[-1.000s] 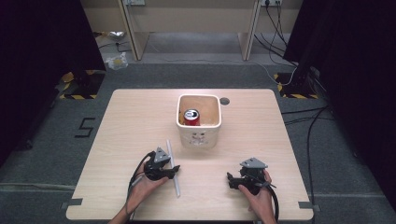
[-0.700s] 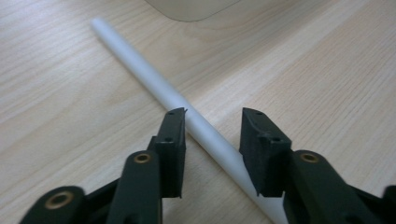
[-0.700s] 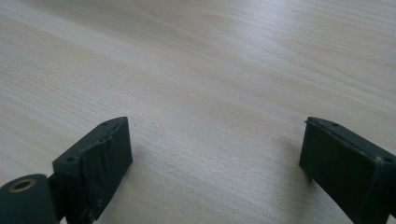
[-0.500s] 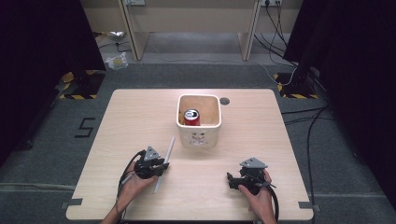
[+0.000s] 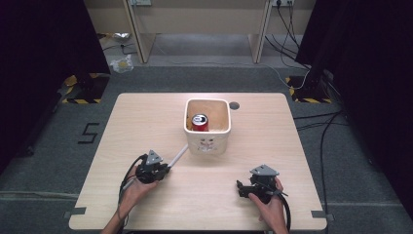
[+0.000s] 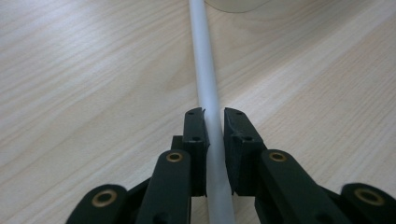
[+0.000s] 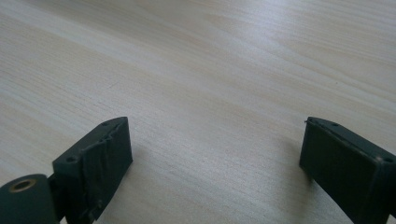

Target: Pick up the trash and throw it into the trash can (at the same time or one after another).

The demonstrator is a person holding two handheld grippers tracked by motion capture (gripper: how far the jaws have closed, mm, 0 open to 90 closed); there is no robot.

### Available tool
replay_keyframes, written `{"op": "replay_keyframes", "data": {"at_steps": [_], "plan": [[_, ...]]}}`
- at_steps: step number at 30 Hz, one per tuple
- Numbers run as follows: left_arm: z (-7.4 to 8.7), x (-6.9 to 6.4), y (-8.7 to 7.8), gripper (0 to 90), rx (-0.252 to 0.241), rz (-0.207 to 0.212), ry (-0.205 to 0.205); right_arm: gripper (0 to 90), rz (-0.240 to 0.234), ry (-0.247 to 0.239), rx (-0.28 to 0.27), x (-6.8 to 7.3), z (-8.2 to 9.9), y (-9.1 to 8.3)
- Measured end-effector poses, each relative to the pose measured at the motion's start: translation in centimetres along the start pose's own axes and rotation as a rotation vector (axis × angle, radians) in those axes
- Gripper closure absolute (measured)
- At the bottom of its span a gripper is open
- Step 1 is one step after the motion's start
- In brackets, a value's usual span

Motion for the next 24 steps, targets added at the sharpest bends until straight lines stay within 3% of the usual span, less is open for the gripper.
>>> {"op": "replay_keyframes", "data": {"at_steps": [13, 17, 24], "plan": [[-0.1, 1.5, -0.7, 80.1, -0.016, -0.002, -0.038, 9.2, -0.001, 0.001, 0.000, 0.0, 0.0, 0.0], [-0.8, 2.4, -1.5, 80.0, -0.053, 0.001, -0.059, 9.2, 0.000, 0.000, 0.000, 0.0, 0.0, 0.0], [-2.7, 3.6, -3.1, 80.0, -0.105, -0.010, -0.064, 9.2, -0.001, 0.002, 0.000, 0.0, 0.0, 0.0]]}}
Point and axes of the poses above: each handheld gripper's, and its own axes: y roughly forward along the jaws, z roughly out of its underside, x roughly to its left, the point moved 4 cm from there along y, roughly forward along the jaws, and after that the axes turned 4 degrees about y, right-handed, at the moved point
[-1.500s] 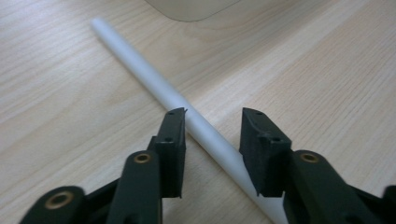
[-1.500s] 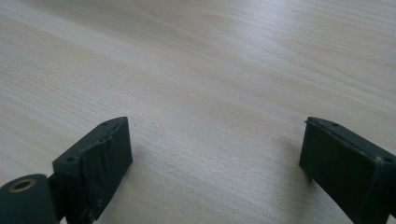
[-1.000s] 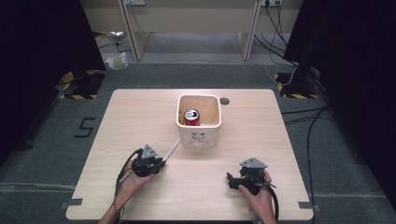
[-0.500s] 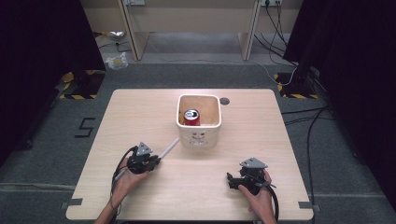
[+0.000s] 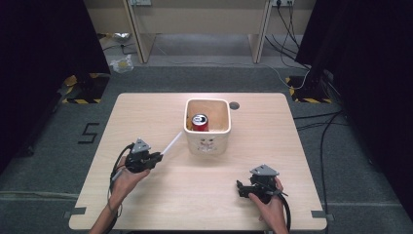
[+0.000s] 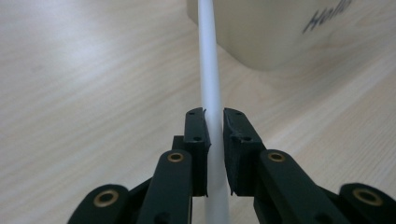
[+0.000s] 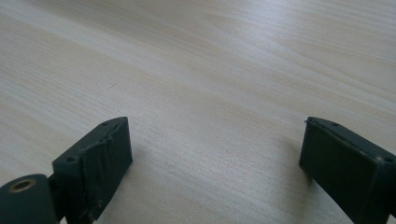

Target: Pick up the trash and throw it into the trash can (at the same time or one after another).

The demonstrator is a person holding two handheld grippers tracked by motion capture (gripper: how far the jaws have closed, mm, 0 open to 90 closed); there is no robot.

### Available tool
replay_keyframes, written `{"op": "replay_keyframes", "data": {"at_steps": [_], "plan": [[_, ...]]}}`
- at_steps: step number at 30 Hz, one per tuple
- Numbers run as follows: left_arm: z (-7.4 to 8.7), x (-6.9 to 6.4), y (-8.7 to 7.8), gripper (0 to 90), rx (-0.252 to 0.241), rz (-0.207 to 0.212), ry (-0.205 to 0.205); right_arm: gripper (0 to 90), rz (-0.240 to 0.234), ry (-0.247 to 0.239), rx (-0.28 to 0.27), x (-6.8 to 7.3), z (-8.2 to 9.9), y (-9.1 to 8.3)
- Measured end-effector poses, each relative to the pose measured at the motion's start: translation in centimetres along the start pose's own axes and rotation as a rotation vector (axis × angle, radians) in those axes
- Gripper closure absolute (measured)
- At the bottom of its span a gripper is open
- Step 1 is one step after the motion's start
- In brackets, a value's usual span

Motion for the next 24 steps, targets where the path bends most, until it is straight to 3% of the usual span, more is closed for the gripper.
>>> {"op": "replay_keyframes", "data": {"at_steps": [9, 24], "plan": [[-3.5, 1.5, -2.2, 79.9, -0.079, -0.012, 0.000, 9.2, 0.000, 0.000, 0.000, 0.0, 0.0, 0.0], [-6.5, 2.5, -3.8, 79.9, -0.135, 0.002, -0.007, 9.2, 0.000, -0.001, 0.000, 0.0, 0.0, 0.0]]}}
Point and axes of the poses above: each handheld gripper's, and its own axes: y roughly forward along the jaws, z roughly out of its underside, x roughly to its left, the point moved 4 cm from there along y, roughly forward along the jaws, and after that the axes turned 4 degrees about y, right-handed, at the moved point
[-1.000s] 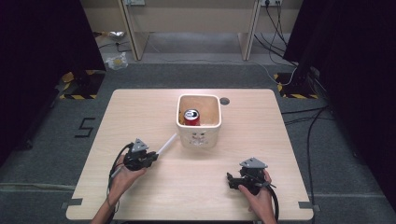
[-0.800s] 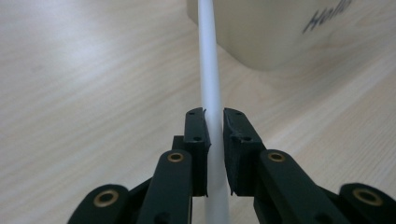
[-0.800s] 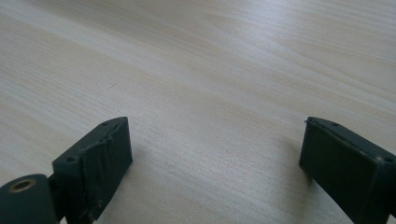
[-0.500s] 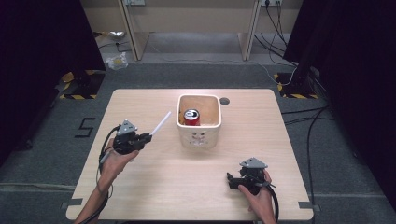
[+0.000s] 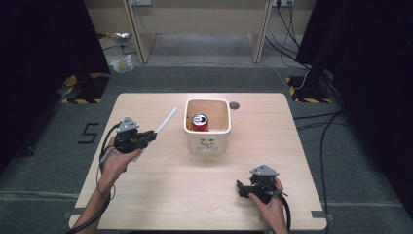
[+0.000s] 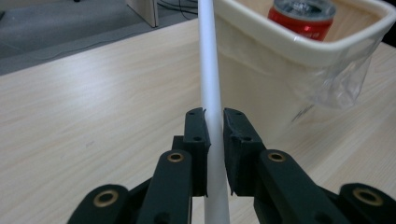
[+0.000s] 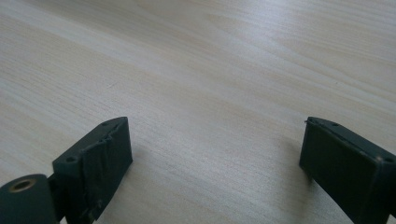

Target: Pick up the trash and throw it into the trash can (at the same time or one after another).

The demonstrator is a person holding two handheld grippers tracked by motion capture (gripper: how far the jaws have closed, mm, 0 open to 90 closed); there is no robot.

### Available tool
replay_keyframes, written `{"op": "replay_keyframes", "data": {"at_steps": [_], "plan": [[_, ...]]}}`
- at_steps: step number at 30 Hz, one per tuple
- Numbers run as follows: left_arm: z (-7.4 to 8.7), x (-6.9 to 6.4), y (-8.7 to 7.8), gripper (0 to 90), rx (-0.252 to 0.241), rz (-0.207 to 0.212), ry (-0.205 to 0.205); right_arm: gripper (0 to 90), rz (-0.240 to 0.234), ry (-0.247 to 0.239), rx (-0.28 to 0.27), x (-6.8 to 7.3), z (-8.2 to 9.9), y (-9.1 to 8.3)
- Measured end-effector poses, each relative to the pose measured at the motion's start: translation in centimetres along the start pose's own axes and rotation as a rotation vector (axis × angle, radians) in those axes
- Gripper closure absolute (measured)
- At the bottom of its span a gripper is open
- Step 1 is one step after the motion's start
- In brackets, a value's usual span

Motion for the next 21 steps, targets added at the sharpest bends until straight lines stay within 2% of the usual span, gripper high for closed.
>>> {"op": "replay_keyframes", "data": {"at_steps": [5, 11, 21], "plan": [[-1.8, -0.5, -0.2, 79.9, -0.010, 0.003, 0.041, 9.2, 0.000, 0.001, 0.000, 0.0, 0.0, 0.0], [-3.9, -2.0, 0.2, 79.8, -0.011, 0.019, 0.098, 9.2, 0.000, 0.001, 0.000, 0.0, 0.0, 0.0], [-5.7, -3.1, 1.6, 79.8, 0.014, 0.039, 0.148, 9.0, -0.001, -0.003, -0.001, 0.0, 0.0, 0.0]]}}
Point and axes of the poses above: each handheld gripper's, and its own axes: y roughly forward along the jaws, z roughly out of its underside, x roughly to its left, the point moved 4 cm from there along y, roughly forward along the jaws, and after that the axes turned 4 degrees about y, right-handed, at the moved point
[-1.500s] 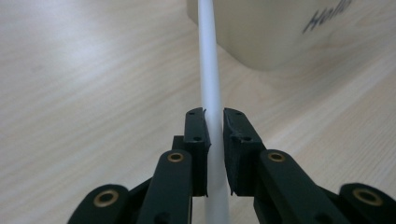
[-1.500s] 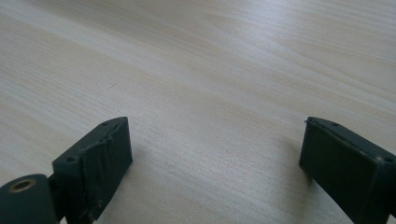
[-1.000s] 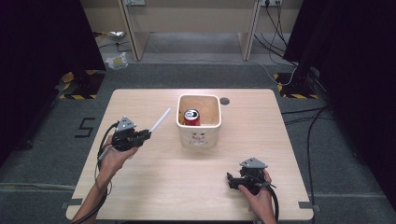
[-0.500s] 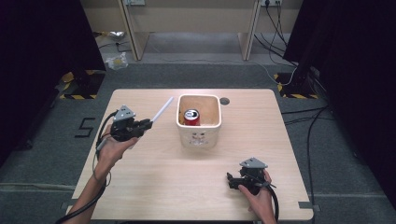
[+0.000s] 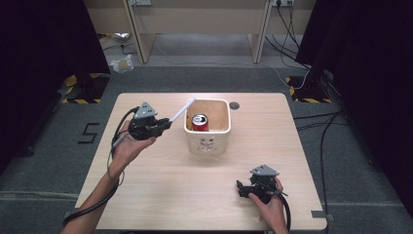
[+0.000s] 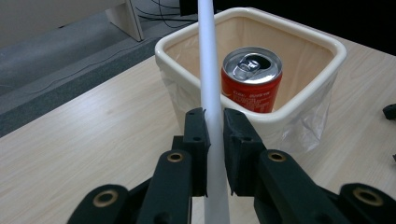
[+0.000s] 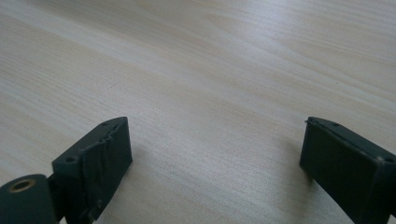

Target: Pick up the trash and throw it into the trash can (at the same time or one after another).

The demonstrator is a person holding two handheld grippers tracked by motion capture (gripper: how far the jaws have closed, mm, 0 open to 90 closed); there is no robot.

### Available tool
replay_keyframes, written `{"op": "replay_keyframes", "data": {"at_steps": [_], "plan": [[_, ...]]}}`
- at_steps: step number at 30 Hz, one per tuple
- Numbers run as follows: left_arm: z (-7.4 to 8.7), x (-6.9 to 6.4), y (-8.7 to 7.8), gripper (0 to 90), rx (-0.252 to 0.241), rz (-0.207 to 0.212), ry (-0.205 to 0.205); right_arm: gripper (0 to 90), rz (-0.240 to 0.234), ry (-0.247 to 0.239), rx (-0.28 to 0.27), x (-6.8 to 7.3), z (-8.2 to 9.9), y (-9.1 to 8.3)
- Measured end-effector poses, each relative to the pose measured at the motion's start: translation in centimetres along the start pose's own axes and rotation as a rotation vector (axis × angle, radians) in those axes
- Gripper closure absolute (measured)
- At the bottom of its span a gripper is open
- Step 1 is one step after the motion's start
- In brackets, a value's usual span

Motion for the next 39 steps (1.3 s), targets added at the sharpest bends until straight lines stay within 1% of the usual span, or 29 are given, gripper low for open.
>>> {"op": "replay_keyframes", "data": {"at_steps": [2, 4, 9, 14, 16, 17, 19, 24, 29, 31, 36, 39], "plan": [[-0.3, 0.0, 0.3, 79.8, 0.006, 0.005, 0.008, 9.0, 0.000, 0.001, 0.000, 0.0, 0.0, 0.0], [-0.6, -0.1, 0.7, 79.8, 0.005, 0.017, 0.000, 9.0, -0.001, 0.000, 0.000, 0.0, 0.0, 0.0], [-1.5, -0.5, 1.2, 79.8, 0.006, 0.037, 0.004, 9.0, -0.001, 0.000, 0.000, 0.0, 0.0, 0.0], [-2.5, -1.3, 1.8, 79.8, 0.014, 0.054, 0.028, 9.0, -0.001, 0.000, -0.001, 0.0, 0.0, 0.0], [-3.1, -1.6, 2.2, 79.8, 0.011, 0.053, 0.041, 9.1, -0.001, 0.000, 0.000, 0.0, 0.0, 0.0], [-3.3, -1.8, 2.4, 79.7, 0.017, 0.063, 0.045, 9.1, -0.001, 0.000, -0.001, 0.0, 0.0, 0.0], [-3.9, -2.2, 2.8, 79.8, 0.019, 0.069, 0.051, 9.1, -0.001, 0.000, -0.001, 0.0, 0.0, 0.0], [-5.3, -3.0, 3.8, 79.7, 0.013, 0.086, 0.058, 9.1, -0.004, 0.000, 0.000, 0.0, 0.0, 0.0], [-6.4, -3.6, 5.0, 79.7, 0.006, 0.107, 0.044, 9.1, -0.004, -0.002, 0.000, 0.0, 0.0, 0.0], [-6.7, -3.9, 5.5, 79.8, 0.001, 0.135, 0.026, 9.1, -0.005, -0.002, 0.000, 0.0, 0.0, 0.0], [-7.5, -4.1, 6.4, 79.7, -0.006, 0.133, 0.011, 9.1, -0.005, -0.004, 0.001, 0.1, 0.0, 0.0], [-7.9, -4.1, 7.0, 79.8, -0.005, 0.125, 0.008, 9.1, -0.004, -0.006, -0.001, 0.0, 0.0, 0.0]]}}
Point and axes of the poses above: each handheld gripper's, and its own axes: y roughly forward along the jaws, z roughly out of its underside, x roughly to its left, the point moved 4 cm from there along y, roughly forward along the jaws, and after that the axes turned 4 degrees about y, right-handed, at the moved point
